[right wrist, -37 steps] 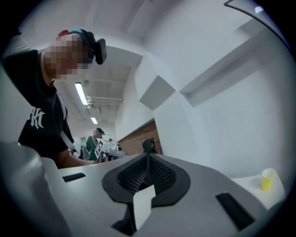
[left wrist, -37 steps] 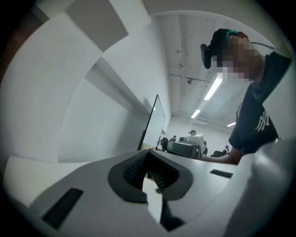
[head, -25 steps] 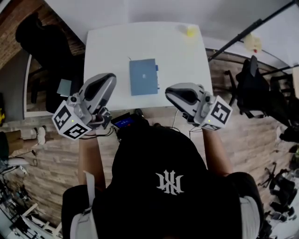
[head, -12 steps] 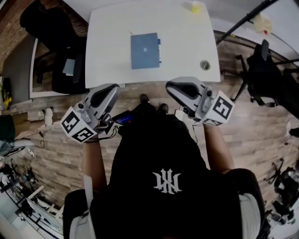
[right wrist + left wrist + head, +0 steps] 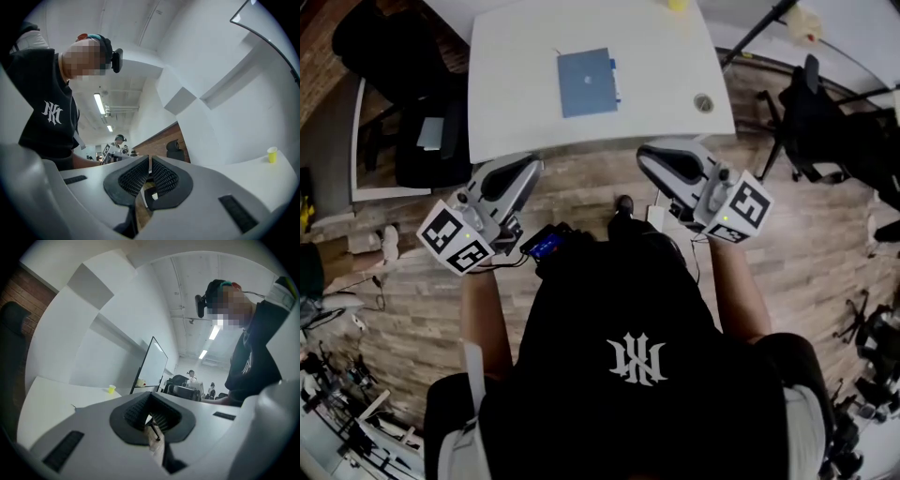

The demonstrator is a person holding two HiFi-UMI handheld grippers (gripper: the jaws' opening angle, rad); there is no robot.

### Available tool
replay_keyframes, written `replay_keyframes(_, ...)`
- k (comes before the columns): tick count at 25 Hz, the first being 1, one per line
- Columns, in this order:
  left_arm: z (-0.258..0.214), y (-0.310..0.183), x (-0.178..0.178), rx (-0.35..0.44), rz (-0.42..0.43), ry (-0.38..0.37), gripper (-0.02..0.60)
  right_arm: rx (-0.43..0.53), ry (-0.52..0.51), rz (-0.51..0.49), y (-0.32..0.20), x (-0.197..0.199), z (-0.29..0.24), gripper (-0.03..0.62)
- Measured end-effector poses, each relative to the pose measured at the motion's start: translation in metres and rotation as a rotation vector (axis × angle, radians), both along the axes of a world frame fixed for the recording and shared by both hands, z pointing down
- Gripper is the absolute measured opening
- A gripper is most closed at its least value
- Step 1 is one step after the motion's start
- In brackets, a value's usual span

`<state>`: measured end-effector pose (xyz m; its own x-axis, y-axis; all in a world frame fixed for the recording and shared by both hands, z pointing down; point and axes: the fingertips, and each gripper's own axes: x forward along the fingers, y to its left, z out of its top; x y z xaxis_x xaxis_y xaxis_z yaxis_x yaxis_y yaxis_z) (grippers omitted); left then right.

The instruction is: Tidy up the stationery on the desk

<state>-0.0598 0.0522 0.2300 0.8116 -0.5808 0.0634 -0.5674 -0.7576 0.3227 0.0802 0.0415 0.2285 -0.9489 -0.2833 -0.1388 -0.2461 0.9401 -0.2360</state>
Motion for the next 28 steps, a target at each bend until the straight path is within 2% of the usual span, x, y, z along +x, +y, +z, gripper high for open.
replay_keyframes(3, 0.009, 0.035, -0.011, 0.001, 0.016, -0.024, 0.002, -0.015, 0.051, 0.038, 0.028, -0.017, 0.007, 0.047)
replay_keyframes(6, 0.022, 0.067, -0.028, -0.021, 0.015, -0.004, 0.002, -0.028, 0.129, 0.07, 0.05, -0.036, 0.022, 0.046)
replay_keyframes(10, 0.04, 0.101, -0.052, -0.065, 0.01, 0.024, 0.002, -0.061, 0.111, 0.033, 0.087, -0.066, 0.026, 0.047)
replay_keyframes(13, 0.048, 0.119, -0.054, -0.077, 0.019, 0.038, 0.002, -0.082, 0.11, 0.027, 0.11, -0.074, 0.031, 0.046)
replay_keyframes(18, 0.045, 0.137, -0.037, -0.055, 0.04, 0.029, 0.002, -0.073, 0.123, 0.03, 0.129, -0.059, 0.031, 0.046)
replay_keyframes(23, 0.039, 0.132, -0.014, -0.035, 0.039, 0.016, 0.002, -0.012, 0.117, 0.028, 0.128, -0.042, 0.019, 0.046)
replay_keyframes(28, 0.03, 0.136, 0.011, -0.027, 0.04, -0.019, 0.002, -0.024, 0.036, 0.028, 0.142, -0.015, -0.005, 0.046)
